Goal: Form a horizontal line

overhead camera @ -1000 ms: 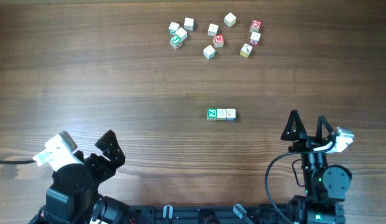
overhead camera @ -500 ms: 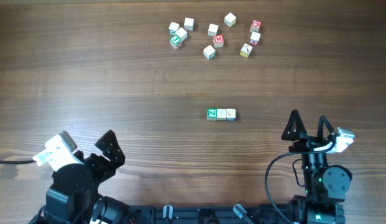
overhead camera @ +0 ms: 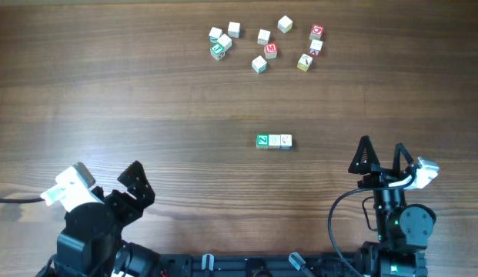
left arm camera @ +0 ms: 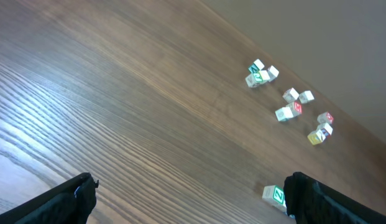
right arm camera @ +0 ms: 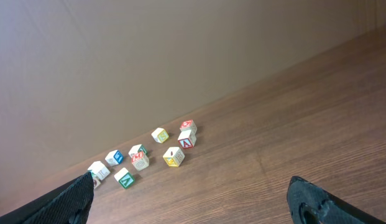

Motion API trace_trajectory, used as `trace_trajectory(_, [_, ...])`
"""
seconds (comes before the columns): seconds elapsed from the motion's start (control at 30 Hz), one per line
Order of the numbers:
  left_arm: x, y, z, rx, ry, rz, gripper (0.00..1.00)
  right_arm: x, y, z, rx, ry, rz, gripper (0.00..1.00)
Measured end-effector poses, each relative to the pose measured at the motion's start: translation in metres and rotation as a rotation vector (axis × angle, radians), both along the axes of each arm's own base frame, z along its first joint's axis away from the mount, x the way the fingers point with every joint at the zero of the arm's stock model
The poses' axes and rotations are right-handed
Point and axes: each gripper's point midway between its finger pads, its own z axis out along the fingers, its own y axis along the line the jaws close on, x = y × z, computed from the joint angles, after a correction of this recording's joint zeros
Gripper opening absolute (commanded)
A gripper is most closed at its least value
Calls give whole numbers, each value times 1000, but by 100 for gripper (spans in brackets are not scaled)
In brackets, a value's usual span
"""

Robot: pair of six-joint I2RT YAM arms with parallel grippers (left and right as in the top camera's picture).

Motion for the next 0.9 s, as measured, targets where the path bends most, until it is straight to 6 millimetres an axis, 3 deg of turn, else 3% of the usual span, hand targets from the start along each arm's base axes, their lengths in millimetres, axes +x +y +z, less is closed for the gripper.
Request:
trace_trajectory(0.2, [-12,22,-19,-8,-24,116,100,0,0,0,0,0,0,100])
trace_trajectory(0.27, [-7,30,-24,-22,-91,177,100,0,0,0,0,0,0,100])
trace_trajectory(0.5, [48,30,-17,34,-472,127,100,0,0,0,0,0,0,100])
trace_trajectory(0.77, [73,28,-41,148,-623,60,100,0,0,0,0,0,0,100])
trace_trajectory(0.9, [79,29,-73,182,-571,55,100,0,0,0,0,0,0,100])
